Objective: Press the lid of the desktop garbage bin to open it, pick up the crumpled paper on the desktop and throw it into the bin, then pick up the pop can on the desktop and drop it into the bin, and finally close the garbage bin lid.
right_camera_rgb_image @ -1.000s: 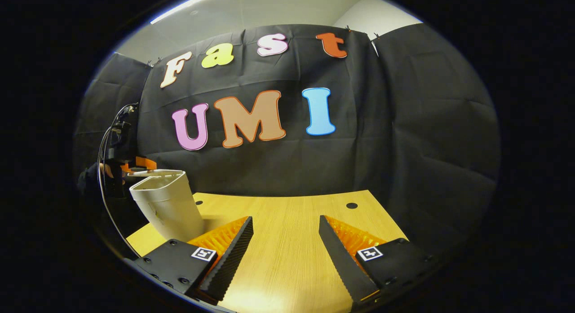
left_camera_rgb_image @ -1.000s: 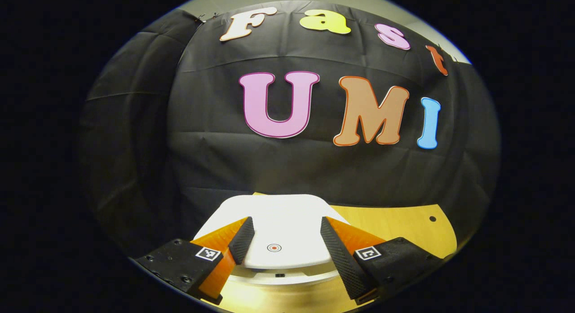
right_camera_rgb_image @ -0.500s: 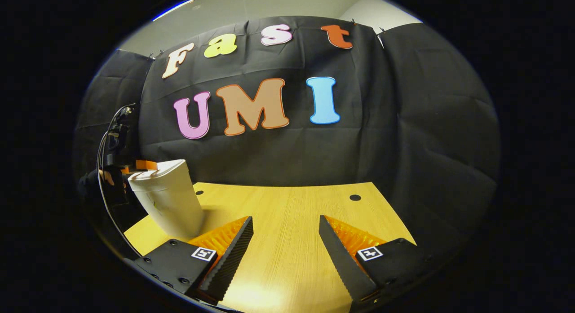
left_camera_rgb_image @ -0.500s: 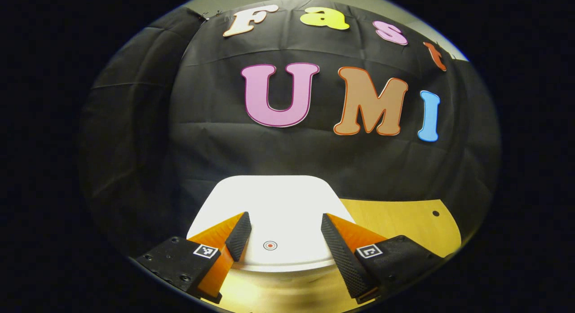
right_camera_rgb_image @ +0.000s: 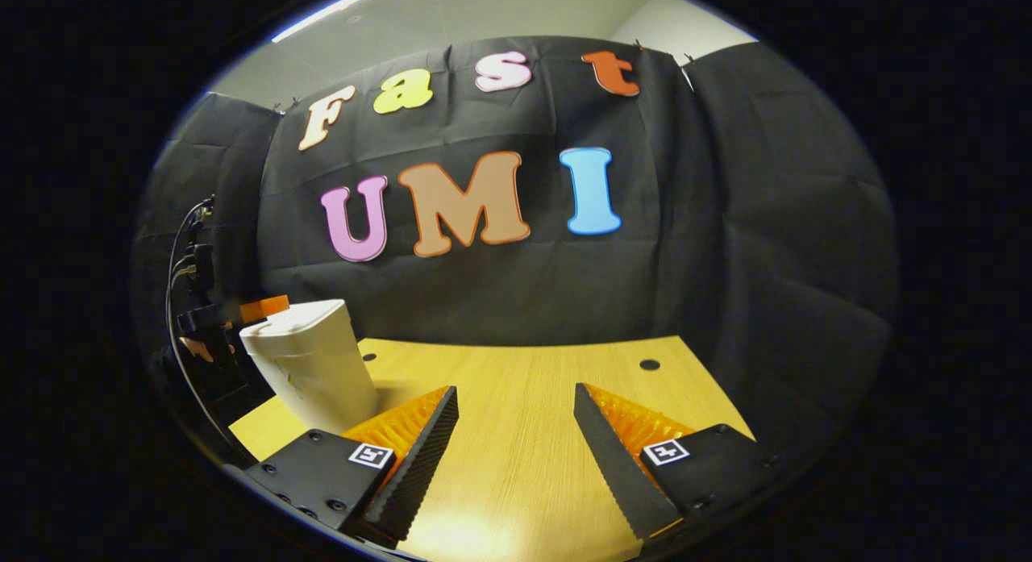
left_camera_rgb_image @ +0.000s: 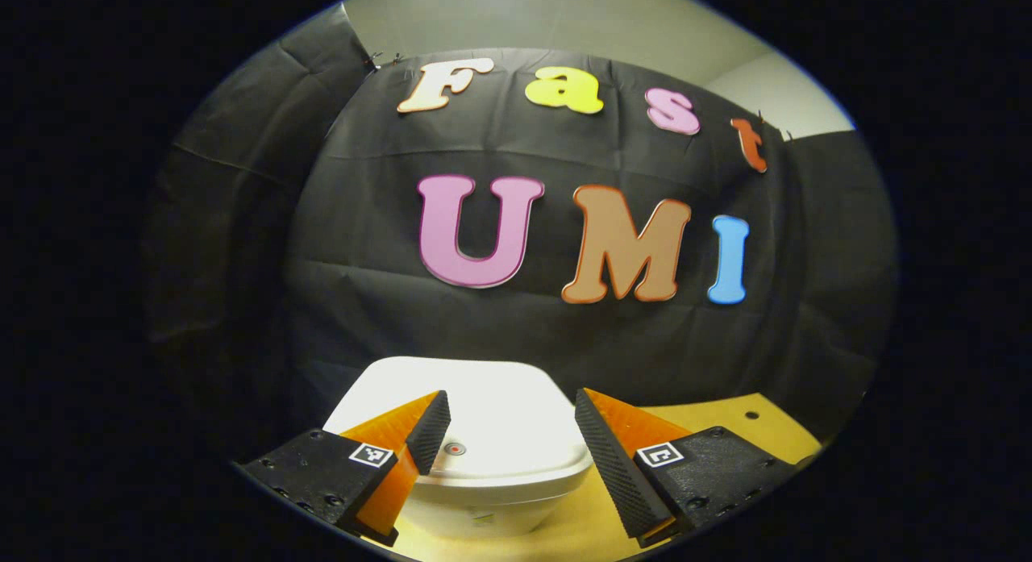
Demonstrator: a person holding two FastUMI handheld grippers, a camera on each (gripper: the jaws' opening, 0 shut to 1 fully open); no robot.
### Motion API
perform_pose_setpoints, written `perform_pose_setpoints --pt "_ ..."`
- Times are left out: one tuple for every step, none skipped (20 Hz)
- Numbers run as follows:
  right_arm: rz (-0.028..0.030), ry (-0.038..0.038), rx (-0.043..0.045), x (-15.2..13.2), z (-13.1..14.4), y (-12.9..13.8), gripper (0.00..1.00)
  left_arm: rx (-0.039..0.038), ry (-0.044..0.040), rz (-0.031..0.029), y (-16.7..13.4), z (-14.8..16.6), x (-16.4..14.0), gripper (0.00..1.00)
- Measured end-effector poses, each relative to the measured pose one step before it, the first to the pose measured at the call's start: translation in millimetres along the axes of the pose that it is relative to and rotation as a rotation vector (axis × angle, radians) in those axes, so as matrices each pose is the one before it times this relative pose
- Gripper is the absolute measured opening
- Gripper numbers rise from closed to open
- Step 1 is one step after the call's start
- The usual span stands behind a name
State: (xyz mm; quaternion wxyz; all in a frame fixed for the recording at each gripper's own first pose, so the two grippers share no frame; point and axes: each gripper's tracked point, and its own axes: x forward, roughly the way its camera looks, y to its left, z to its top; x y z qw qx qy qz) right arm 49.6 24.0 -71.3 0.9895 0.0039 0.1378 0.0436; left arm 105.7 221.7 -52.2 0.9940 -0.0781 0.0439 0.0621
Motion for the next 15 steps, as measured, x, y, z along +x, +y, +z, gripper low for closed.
perform_pose_setpoints --pt "-0.00355 -0.03150 -0.00517 -1.95 11.66 2.03 0.96 0.01285 -0.03204 -0.02352 -10.99 11.07 -3.97 0.93" --pt "-0.00679 -0.02804 -0.00158 -1.97 10.06 0.10 0.96 0.01734 -0.02641 -0.01553 -9.07 8.10 -5.16 0.93" --pt "-0.01045 -0.02922 0.00085 -3.54 8.98 -0.09 0.96 0.01533 -0.01923 -0.01787 -9.50 7.06 -5.82 0.93" --pt "-0.00824 -0.02723 0.00335 -2.48 8.18 0.56 0.96 0.01128 -0.01474 -0.01849 -11.99 5.54 -7.52 0.92" --pt "-0.01001 -0.02912 0.00518 -3.42 7.82 1.15 0.96 0.00543 -0.00847 -0.01521 -10.23 3.54 -7.15 0.92" --pt "-0.00808 -0.02677 0.00470 -1.83 6.88 0.74 0.96 0.00249 -0.00880 -0.02259 -12.26 2.19 -5.48 0.93" --pt "-0.00419 -0.02300 0.00774 -2.24 4.96 2.57 0.96 0.00197 -0.00662 -0.01588 -9.91 0.90 -5.49 0.93" --pt "-0.00076 -0.01469 0.00328 -1.71 3.11 2.31 0.96 -0.00465 -0.01034 -0.01696 -8.98 1.09 -4.99 0.93" --pt "-0.00218 -0.00895 -0.00168 -1.69 0.00 1.00 0.96 -0.00882 -0.00664 -0.02310 -10.43 -1.29 -3.89 0.93" --pt "-0.00389 -0.00436 -0.00440 0.30 -0.53 0.87 0.96 -0.00873 -0.00297 -0.02822 -11.52 -1.77 -2.53 0.93" --pt "-0.00257 -0.00740 -0.00080 -2.30 -0.19 -1.60 0.96 -0.00325 0.00023 -0.01660 -7.30 -2.40 -2.03 0.93" --pt "-0.00115 -0.00659 0.00400 -2.35 -0.11 -0.78 0.96 -0.00243 0.00152 -0.02132 -4.81 -2.36 -4.42 0.93" --pt "-0.00281 -0.01090 0.00660 -2.71 1.79 -0.46 0.96 0.00211 -0.00095 -0.01405 -6.03 -0.61 -1.02 0.93" --pt "0.00023 -0.00752 0.00599 -1.49 1.66 -0.20 0.96 0.00657 0.00337 -0.01116 -3.39 0.24 -0.16 0.93" --pt "0.00296 -0.00186 0.00521 0.18 -0.13 1.77 0.96 0.00390 -0.00164 -0.00376 -2.26 -1.28 -0.63 0.93"
